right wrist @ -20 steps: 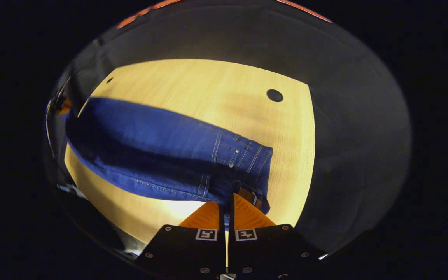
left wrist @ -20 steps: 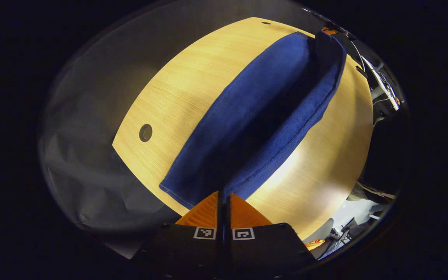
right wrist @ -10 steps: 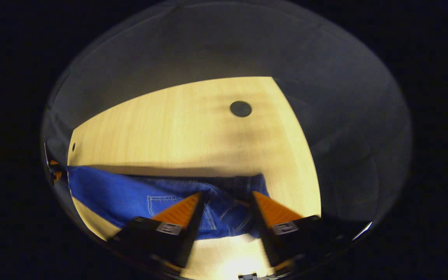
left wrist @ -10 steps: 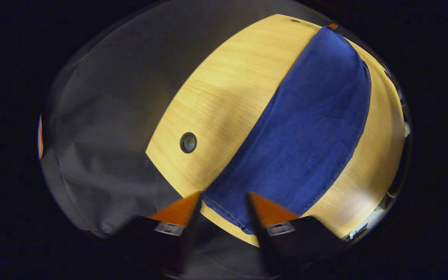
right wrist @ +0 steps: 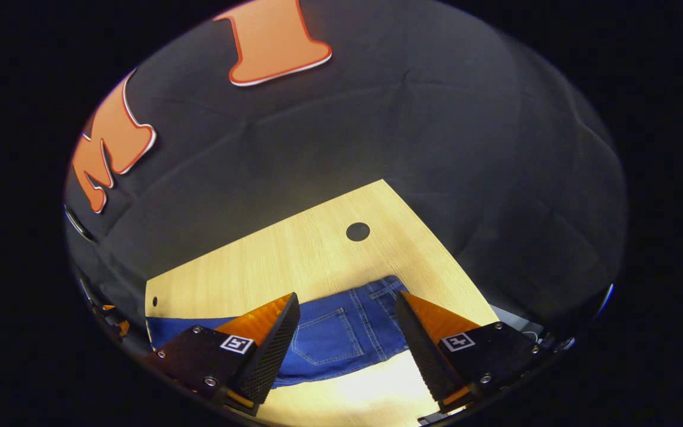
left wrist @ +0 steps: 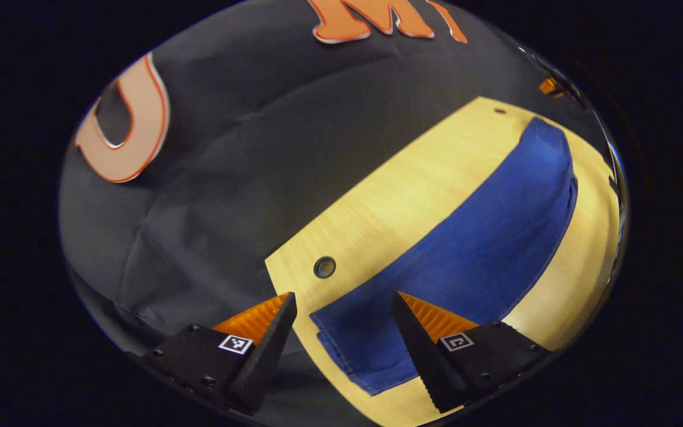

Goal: Grasp the waist and the cuffs of the jeans and fold them to make the two legs overlap; first hold the waist and fold one-third of the jeans toward the cuffs, then hold the cuffs and fold the remaining one-third in the same direction to finish folding.

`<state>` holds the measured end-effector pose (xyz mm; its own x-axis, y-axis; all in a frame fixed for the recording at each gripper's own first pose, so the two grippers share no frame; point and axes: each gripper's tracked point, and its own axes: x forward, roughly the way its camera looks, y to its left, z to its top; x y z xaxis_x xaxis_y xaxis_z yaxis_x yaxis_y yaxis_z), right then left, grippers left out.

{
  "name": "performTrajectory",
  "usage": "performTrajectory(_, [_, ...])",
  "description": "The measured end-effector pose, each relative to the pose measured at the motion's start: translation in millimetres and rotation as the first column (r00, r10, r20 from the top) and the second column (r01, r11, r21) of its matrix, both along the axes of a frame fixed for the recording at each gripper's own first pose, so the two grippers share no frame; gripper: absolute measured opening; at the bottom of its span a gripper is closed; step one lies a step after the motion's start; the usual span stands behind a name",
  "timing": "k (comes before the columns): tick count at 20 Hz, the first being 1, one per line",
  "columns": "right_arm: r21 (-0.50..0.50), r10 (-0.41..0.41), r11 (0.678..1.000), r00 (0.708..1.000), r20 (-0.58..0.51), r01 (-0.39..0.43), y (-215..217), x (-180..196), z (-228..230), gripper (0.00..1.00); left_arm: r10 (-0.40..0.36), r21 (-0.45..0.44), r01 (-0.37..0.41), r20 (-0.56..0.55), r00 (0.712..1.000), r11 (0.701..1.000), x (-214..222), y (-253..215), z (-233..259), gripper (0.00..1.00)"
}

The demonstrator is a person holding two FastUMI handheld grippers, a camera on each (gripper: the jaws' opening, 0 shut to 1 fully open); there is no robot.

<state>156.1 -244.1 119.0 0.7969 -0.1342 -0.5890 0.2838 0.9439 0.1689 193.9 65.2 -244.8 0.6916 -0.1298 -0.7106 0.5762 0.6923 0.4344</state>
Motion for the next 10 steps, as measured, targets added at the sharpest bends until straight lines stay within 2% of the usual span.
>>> performTrajectory(4, [0.107,-0.085,0.991,0.994,0.072,0.078,-26,-32,-27,0.99,0.023,-0.159,-0.006,0.109,0.994,0.987,-15,-26,46,0.98])
performTrajectory(6, [0.116,-0.135,0.985,0.988,0.069,0.126,-37,-48,-44,0.99,0.044,-0.237,-0.008,0.15,0.988,0.972,-18,-26,61,0.98])
performTrajectory(7, [0.139,-0.154,0.98,0.987,0.055,0.145,-29,-60,-52,0.99,0.053,-0.264,-0.007,0.164,0.985,0.964,-16,-25,62,0.98])
performTrajectory(10, [0.252,-0.225,0.944,0.974,0.011,0.215,-46,-83,-93,0.98,0.109,-0.342,-0.043,0.176,0.978,0.939,-9,-27,58,0.98])
